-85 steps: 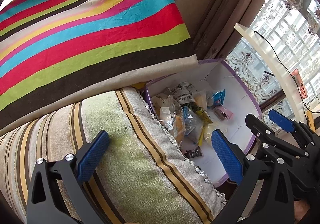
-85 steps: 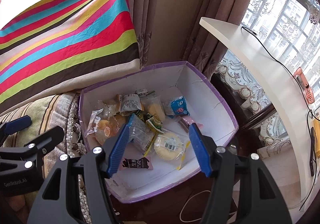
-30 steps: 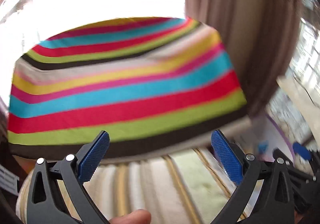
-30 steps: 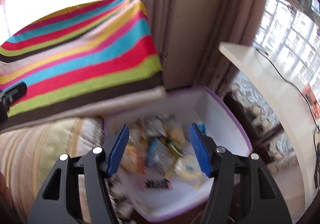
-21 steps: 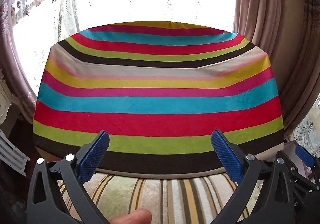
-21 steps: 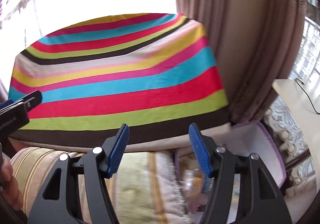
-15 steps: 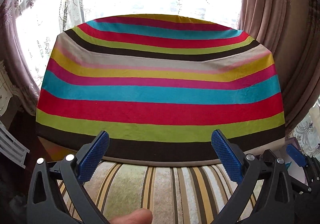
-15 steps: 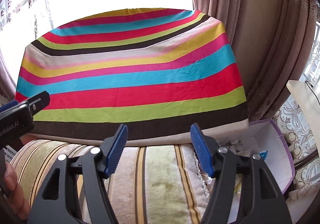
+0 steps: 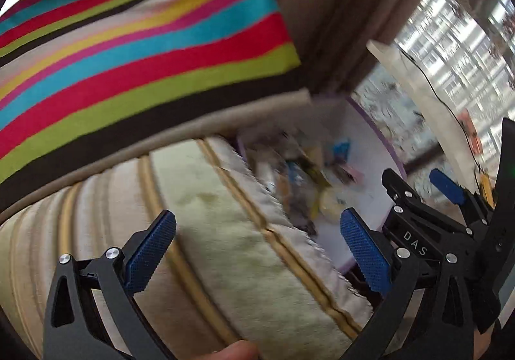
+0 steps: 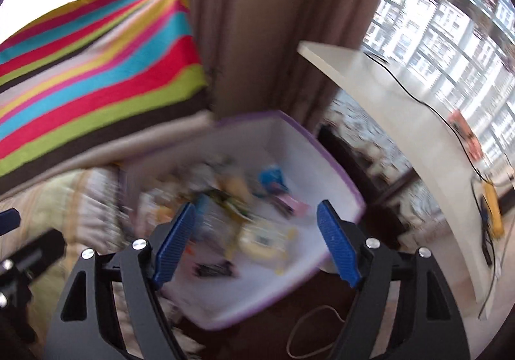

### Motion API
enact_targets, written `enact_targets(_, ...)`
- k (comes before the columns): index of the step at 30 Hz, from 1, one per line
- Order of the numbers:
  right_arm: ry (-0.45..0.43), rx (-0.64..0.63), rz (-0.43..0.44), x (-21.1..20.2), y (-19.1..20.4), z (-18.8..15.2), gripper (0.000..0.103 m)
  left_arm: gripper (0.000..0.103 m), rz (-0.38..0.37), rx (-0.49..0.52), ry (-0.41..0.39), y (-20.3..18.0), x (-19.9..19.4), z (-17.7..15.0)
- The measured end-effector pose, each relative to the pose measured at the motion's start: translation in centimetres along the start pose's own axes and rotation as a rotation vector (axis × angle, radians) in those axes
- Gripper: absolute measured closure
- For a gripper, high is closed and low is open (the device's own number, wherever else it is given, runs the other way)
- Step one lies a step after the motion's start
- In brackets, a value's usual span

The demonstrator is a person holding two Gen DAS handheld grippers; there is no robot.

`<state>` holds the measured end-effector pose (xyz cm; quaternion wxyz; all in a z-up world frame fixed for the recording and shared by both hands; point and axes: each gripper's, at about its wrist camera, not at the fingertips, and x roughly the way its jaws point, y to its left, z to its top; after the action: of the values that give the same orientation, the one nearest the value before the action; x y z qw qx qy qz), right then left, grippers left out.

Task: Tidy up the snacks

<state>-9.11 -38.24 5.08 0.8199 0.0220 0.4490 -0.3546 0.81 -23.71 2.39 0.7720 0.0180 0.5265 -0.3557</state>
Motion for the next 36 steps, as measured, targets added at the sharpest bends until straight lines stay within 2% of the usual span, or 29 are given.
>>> enact_targets(3,0.040,0.030,-0.028,1.1,-2.1,-1.5,0.025,0.004,0.051,0.019,0.033,-1.4,1.9,0.2)
enact_targets(7,0.086,0.063,-0.007,2.0,-2.4,-2.2,0.025,0.004,0.097,0.033,0.034,-2.3,2.6,0.2)
enact_targets(13,0.083,0.039,0.021,2.4,-1.7,-2.0,0.025,0.004,0.104,0.091,0.047,-2.0,2.5,0.3)
enact_targets(21,0.084,0.039,0.029,2.3,-1.7,-1.9,0.025,0.004,0.100,0.107,0.037,-2.1,2.6,0.2)
enact_targets(25,0.084,0.035,0.035,2.3,-1.6,-1.9,0.025,0.007,0.070,0.115,0.018,-1.9,2.4,0.1)
enact_targets(36,0.087,0.033,0.057,2.3,-1.3,-1.9,0.025,0.005,0.098,0.139,0.050,-2.4,3.0,0.2)
